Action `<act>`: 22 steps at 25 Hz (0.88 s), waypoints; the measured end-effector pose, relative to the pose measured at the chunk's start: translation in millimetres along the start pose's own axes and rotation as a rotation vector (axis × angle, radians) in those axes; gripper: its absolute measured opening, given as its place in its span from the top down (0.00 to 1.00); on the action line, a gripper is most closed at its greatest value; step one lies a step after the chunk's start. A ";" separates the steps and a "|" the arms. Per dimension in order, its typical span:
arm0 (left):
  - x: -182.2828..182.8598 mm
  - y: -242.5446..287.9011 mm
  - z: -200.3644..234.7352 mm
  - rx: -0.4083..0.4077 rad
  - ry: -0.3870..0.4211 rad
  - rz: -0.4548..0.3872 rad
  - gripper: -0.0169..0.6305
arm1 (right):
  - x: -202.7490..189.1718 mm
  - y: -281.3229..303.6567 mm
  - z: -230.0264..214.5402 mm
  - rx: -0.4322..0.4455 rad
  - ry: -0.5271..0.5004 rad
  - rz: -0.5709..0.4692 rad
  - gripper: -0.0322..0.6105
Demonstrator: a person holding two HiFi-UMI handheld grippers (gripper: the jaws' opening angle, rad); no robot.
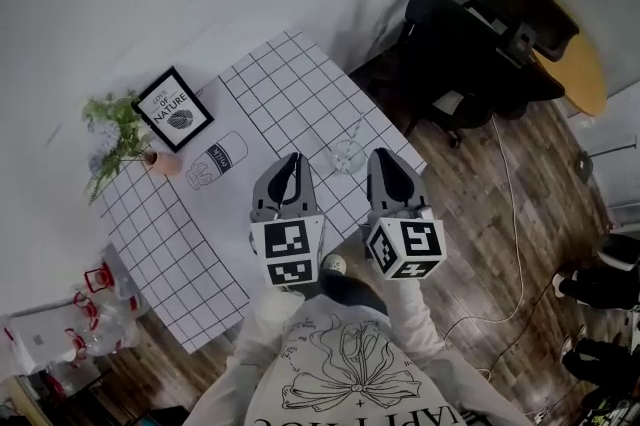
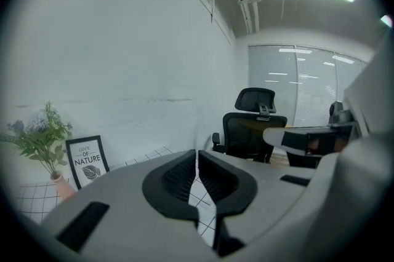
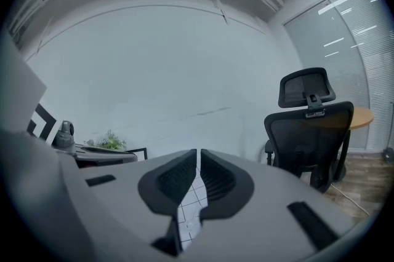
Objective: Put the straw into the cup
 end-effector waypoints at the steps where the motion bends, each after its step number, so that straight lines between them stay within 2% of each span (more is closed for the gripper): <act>1: 2.4 -3.7 -0.3 0.004 0.001 -0.008 0.95 | 1.5 -3.3 2.2 0.004 -0.003 -0.005 0.92; 9: 18.2 -22.8 -5.9 0.019 0.015 -0.061 0.95 | 14.1 -21.1 12.6 0.029 -0.016 -0.047 0.93; 22: 25.8 -36.7 -7.3 0.029 0.020 -0.085 0.95 | 18.5 -31.7 20.7 0.044 -0.025 -0.061 0.93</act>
Point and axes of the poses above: the fingertips, and each gripper's own axes: y forward along the fingers, z to its left, x out of its top, the point moved 5 cm from there along -y, backward along the fingers, and after that the axes turned 15 degrees about y, right-handed, at the moved point
